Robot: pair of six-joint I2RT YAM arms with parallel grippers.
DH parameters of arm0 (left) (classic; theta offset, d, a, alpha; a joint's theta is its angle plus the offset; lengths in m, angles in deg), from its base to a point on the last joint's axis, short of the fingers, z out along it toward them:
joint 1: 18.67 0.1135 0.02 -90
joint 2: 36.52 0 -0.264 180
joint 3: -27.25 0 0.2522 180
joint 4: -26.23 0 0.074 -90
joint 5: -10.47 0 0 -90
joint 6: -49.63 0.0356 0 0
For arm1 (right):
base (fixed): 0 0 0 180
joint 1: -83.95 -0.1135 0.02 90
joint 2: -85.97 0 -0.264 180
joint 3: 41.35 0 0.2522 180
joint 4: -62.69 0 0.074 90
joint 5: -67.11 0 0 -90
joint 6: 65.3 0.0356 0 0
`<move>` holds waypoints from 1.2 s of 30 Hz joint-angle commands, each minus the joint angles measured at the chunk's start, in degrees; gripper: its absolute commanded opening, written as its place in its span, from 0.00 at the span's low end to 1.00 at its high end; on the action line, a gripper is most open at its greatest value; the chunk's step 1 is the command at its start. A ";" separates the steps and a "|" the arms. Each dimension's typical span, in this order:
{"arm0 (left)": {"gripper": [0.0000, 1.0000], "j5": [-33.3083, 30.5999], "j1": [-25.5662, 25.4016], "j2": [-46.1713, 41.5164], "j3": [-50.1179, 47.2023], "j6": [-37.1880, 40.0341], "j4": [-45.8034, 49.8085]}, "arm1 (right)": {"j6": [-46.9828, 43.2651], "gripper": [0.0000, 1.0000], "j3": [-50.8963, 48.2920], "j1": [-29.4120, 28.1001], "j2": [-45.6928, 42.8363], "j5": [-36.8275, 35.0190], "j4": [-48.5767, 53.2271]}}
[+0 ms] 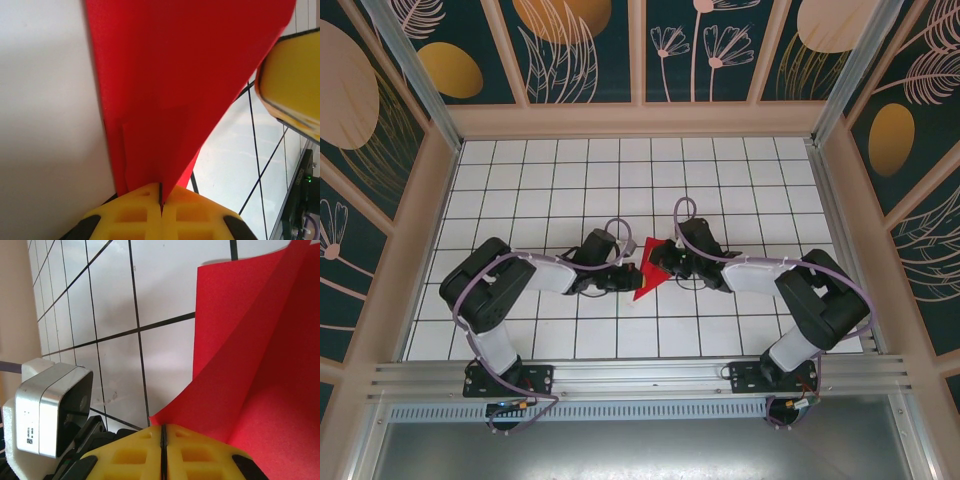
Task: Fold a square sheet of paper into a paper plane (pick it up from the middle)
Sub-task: Fourth fold the wing at the center of the table.
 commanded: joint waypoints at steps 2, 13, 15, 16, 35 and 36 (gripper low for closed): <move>0.02 0.29 0.09 1.42 2.29 0.43 3.71 | 1.06 0.11 -1.40 1.37 0.22 1.93 -2.66; 0.01 2.65 0.61 3.28 3.02 -2.77 1.29 | 2.50 0.11 -1.10 2.86 3.75 3.46 -5.76; 0.01 4.11 1.11 3.65 2.54 -4.27 -0.67 | 2.39 0.11 -0.81 2.91 4.63 4.35 -6.23; 0.01 4.58 1.34 3.94 2.53 -4.60 -1.09 | 2.40 0.11 -0.72 2.95 4.79 4.54 -6.37; 0.00 8.73 3.26 7.47 1.65 -9.51 -5.97 | 0.55 0.11 1.62 3.88 7.86 5.25 -4.71; 0.00 8.78 3.24 7.66 1.71 -9.50 -5.76 | 0.43 0.11 1.71 3.87 7.86 5.12 -4.30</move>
